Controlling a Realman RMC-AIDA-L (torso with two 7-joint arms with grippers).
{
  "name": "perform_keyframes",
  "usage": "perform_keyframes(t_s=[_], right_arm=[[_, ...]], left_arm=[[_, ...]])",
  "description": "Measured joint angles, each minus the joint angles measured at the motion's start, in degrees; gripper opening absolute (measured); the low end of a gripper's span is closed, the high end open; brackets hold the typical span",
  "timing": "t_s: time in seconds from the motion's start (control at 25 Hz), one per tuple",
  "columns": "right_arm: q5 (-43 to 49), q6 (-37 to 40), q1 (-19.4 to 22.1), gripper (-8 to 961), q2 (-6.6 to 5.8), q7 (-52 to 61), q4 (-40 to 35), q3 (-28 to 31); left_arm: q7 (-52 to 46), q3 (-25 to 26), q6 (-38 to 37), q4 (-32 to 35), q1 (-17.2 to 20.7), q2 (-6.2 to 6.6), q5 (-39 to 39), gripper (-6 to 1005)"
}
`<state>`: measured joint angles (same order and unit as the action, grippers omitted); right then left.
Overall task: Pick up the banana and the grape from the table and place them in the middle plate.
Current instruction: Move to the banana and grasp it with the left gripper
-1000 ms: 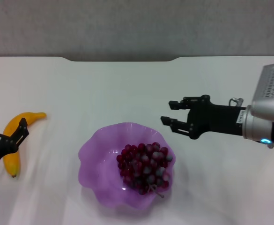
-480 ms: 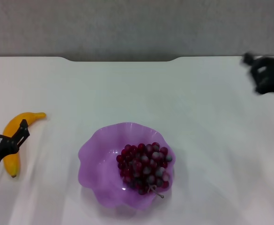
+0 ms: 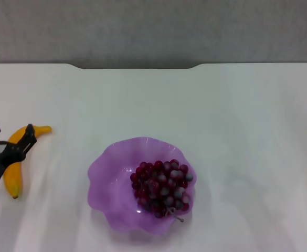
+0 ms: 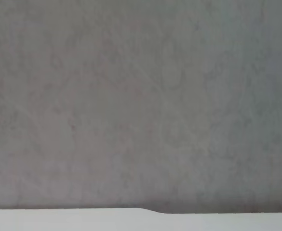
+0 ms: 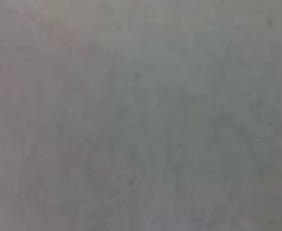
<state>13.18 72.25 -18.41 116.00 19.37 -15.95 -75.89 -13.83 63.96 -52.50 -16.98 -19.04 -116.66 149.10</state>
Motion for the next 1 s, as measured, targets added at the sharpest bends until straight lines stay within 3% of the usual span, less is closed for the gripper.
perform_keyframes(t_s=[0.28, 0.44, 0.48, 0.6, 0.72, 1.0], right_arm=[[-0.2, 2.7, -1.5, 0, 0.02, -3.3, 8.5, -3.2], [-0.3, 2.8, -1.1, 0, 0.25, -2.6, 8.8, -9.7], [-0.3, 2.8, -1.1, 0, 0.27, -2.5, 8.7, -11.2], [-0.3, 2.8, -1.3, 0, 0.27, -1.9, 8.3, -13.7], [-0.3, 2.9, -1.5, 0, 0.26, -0.2, 8.0, -14.7], [-0.4, 4.2, -1.0, 0, 0.20, 0.9, 6.9, -15.3]], left_arm=[[3.4, 2.1, 15.8, -6.7, -3.5, 1.25, 0.1, 885], [6.2, 10.9, 26.5, -8.8, -6.0, 1.41, 0.1, 881], [7.8, 15.5, 29.7, -9.7, -6.6, 1.15, 0.2, 880], [11.5, 23.1, 32.8, -10.9, -6.9, 0.52, 0.2, 880], [13.8, 26.9, 35.4, -11.2, -7.0, 0.41, 0.0, 880], [16.0, 27.8, 37.9, -10.2, -6.9, 0.31, 0.3, 880]])
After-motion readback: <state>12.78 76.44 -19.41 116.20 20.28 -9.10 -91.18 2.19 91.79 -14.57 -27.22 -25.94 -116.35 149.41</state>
